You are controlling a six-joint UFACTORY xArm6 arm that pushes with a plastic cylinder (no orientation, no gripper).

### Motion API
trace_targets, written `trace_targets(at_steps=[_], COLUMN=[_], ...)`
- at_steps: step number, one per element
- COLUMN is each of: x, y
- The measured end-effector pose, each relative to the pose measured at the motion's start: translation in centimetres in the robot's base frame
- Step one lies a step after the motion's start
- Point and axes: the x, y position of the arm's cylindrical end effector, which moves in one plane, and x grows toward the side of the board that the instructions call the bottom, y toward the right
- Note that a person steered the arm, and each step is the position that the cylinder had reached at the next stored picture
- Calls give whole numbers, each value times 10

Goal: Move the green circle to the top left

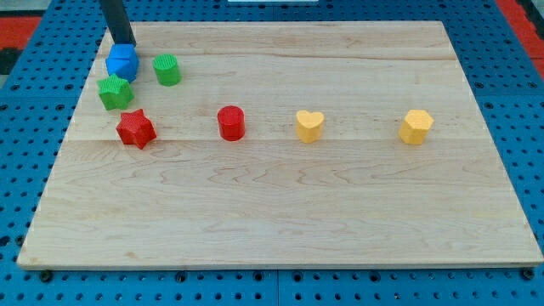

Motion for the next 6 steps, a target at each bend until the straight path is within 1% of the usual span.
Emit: trace_targets(at_steps=[1, 2, 3, 4, 5, 6], x=[0, 0, 36, 82, 89, 73], y=[14, 55, 108, 129, 72, 37])
